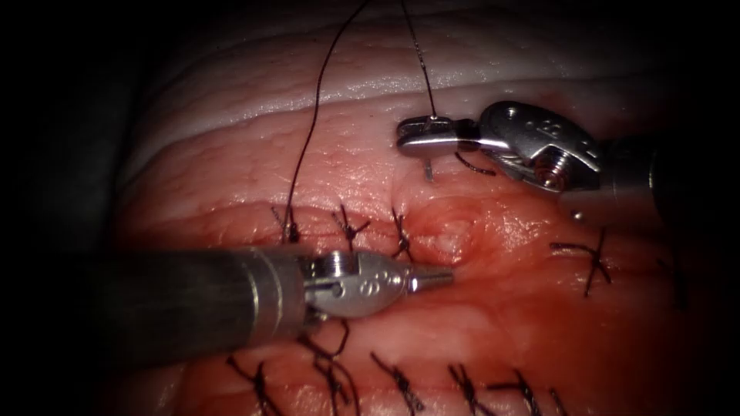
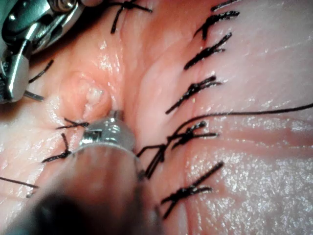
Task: Wound Closure
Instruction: Drive needle through tissue above incision with right hand
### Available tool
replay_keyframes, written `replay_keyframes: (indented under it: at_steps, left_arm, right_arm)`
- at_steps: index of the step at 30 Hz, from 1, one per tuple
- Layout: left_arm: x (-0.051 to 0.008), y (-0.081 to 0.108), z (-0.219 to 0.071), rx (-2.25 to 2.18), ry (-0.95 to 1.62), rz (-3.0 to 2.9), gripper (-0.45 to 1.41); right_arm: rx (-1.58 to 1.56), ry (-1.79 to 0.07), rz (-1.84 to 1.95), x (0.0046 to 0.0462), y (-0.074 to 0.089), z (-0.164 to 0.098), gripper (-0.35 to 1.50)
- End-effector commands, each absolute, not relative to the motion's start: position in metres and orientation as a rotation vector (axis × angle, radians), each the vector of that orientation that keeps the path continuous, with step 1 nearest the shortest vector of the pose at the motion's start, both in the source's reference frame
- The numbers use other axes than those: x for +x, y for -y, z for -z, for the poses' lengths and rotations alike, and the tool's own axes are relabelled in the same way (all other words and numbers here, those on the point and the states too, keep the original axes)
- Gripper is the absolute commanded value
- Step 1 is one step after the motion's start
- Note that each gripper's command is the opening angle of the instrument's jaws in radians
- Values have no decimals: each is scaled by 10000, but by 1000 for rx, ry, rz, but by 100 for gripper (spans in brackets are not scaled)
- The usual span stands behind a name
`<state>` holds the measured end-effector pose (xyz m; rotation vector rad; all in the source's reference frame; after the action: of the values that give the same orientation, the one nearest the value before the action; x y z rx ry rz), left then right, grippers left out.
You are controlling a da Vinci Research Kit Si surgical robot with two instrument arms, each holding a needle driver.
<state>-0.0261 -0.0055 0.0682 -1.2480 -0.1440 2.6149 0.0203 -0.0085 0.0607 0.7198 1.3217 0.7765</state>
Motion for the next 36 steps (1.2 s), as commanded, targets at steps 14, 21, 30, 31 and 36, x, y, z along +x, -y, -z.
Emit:
replay_keyframes:
  at_steps: [14,21,30,31,36]
  left_arm:
    - [-267,58,-684,-1246,145,-2617,-33]
    - [-268,59,-683,-1242,147,-2619,-33]
    - [-269,59,-683,-1242,147,-2619,-35]
    - [-269,59,-683,-1242,147,-2619,-35]
    - [-269,59,-683,-1243,148,-2619,-35]
  right_arm:
    - [275,-1440,-680,205,48,-607,-35]
    - [262,-1434,-698,201,45,-606,-35]
    - [377,-1403,-834,200,40,-605,-35]
    - [434,-1386,-866,200,42,-605,-35]
    - [677,-1316,-956,201,52,-604,-35]
